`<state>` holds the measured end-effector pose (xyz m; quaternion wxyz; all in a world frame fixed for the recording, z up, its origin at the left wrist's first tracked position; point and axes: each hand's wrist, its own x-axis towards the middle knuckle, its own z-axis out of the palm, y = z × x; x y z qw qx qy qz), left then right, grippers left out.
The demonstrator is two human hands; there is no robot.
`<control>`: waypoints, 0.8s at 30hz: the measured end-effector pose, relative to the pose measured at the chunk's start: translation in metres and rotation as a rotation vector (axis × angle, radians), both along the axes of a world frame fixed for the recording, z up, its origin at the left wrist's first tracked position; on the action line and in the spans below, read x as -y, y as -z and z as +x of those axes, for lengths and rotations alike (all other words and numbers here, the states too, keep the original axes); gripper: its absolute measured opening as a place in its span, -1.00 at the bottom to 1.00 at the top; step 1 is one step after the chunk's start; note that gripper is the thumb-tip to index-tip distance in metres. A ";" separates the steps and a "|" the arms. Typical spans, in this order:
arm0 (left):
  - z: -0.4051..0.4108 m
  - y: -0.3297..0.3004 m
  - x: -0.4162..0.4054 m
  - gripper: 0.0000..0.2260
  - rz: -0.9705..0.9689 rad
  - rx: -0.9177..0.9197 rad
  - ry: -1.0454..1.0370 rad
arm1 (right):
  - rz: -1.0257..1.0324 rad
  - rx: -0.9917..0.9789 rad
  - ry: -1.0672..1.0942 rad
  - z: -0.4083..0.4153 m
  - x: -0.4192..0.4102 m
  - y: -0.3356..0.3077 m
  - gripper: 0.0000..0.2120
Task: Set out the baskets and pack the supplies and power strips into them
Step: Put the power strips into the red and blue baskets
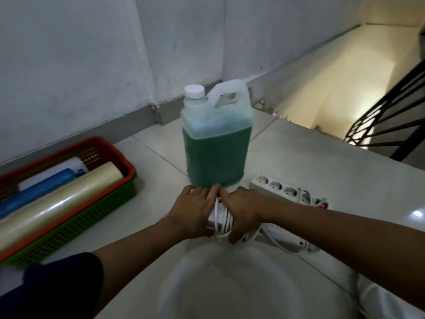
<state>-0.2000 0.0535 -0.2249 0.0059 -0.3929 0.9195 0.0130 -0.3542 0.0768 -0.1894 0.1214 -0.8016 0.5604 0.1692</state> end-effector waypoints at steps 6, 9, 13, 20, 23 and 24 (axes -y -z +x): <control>0.097 -0.016 0.001 -0.48 -0.116 -0.003 -0.184 | -0.111 0.270 -0.097 0.071 0.012 -0.012 -0.13; 0.162 -0.022 -0.014 -0.52 -0.117 -0.036 -0.281 | -0.175 0.415 -0.208 0.114 0.011 -0.015 -0.18; 0.236 -0.035 -0.052 -0.48 -0.041 -0.189 -0.560 | -0.362 0.480 -0.382 0.169 0.009 -0.020 -0.34; 0.351 -0.046 -0.098 -0.42 -0.021 -0.244 -1.021 | -0.522 0.499 -0.562 0.274 0.014 -0.014 -0.39; 0.396 -0.052 -0.112 -0.35 -0.040 -0.271 -1.187 | -0.556 0.470 -0.606 0.312 0.015 -0.013 -0.33; 0.410 -0.051 -0.119 -0.35 -0.044 -0.285 -1.234 | -0.556 0.470 -0.614 0.323 0.015 -0.013 -0.31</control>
